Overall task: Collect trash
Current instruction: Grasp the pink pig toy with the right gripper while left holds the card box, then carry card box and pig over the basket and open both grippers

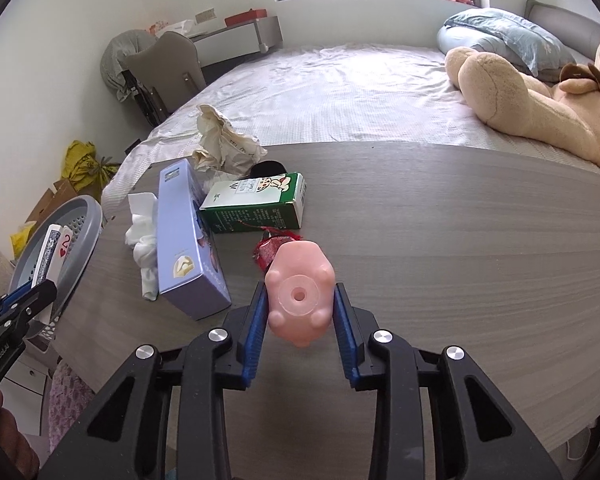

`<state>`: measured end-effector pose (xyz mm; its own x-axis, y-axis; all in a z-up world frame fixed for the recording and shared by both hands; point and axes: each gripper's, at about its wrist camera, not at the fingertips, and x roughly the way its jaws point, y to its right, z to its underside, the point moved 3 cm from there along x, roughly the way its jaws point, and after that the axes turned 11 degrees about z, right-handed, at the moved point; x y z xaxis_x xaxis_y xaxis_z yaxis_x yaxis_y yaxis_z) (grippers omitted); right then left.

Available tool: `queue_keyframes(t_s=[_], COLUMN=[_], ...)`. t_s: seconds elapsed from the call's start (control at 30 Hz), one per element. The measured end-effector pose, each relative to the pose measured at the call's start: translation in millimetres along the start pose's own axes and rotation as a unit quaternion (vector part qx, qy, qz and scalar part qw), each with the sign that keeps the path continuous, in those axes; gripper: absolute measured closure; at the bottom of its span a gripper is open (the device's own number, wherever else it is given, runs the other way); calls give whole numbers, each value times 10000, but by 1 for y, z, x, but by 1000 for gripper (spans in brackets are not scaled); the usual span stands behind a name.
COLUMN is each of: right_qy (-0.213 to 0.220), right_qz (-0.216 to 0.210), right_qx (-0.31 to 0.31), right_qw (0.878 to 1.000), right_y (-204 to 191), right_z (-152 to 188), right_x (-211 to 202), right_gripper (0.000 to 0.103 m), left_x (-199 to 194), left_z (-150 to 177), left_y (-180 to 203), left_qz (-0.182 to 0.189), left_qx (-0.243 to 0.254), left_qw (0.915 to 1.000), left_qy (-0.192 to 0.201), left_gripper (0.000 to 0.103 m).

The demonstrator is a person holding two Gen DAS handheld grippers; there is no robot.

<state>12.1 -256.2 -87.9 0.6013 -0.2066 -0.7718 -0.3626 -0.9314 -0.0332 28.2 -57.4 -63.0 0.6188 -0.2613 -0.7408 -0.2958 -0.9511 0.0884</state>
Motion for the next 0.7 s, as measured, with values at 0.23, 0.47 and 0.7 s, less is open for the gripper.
queue_keyframes(t_s=[0.23,0.47,0.7], right_qy=[-32,105,285], right_qz=[-264,-524,-726], right_qx=[-57,-223,-488], right_qw=[9996,9983,9958], right_y=[-13,-39,-71], right_z=[16,18,15], right_x=[-20,-42,-62], right_gripper=[71,71,71], left_x=[-20,-39,-53], left_z=[1,2,8], left_y=[-12,-30,-50], left_qz=[-194,-329,-422], left_qx=[-94,-232,-385], left_qw=[9996,9986,9975], left_qy=[187,343,423], left_gripper=[85,85,85])
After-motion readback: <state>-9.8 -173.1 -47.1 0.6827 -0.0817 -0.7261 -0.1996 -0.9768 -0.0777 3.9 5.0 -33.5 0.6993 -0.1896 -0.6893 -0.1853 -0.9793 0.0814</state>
